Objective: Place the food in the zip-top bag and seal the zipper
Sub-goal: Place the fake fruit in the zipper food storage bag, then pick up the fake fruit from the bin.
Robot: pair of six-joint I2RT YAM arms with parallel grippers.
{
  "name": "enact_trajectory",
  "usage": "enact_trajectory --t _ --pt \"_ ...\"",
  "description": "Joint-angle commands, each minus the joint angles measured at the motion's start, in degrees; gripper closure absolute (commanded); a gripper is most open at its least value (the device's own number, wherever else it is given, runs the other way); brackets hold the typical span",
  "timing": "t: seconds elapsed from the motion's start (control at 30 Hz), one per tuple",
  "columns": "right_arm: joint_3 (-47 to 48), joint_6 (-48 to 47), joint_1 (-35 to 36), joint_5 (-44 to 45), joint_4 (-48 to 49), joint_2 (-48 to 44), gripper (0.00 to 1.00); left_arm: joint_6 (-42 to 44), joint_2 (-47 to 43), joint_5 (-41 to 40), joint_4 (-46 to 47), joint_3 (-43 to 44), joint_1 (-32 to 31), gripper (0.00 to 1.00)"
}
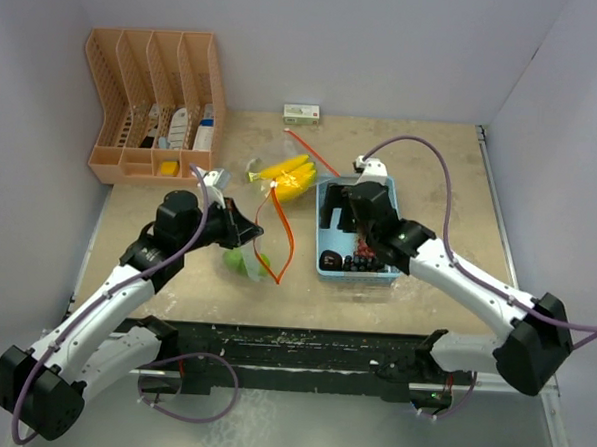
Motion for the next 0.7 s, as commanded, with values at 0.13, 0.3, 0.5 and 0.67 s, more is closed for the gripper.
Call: enact_trajectory --t 0.13,0.3,0.5,0.67 --pt "-4.0 3.1 -10.0 0.7 -5.3 11.5 0.05 1.1 -2.6 0.3 1.6 1.3 -0.1 1.00" --pt "-3.7 3.2 -12.8 -1.6 -2.0 18.2 0.05 1.6 -3.3 0.3 0.6 1.6 -0.1 1.00" --pt "-3.1 3.7 -13.0 -1.0 -2.5 24.5 0.08 2.8 -4.4 -1.3 -1.0 1.8 -0.1 1.00" --pt "-4.1 3.6 -13.0 0.0 -2.4 21.7 0.54 3.2 -3.8 -1.3 -1.2 2.3 -0.1 1.00"
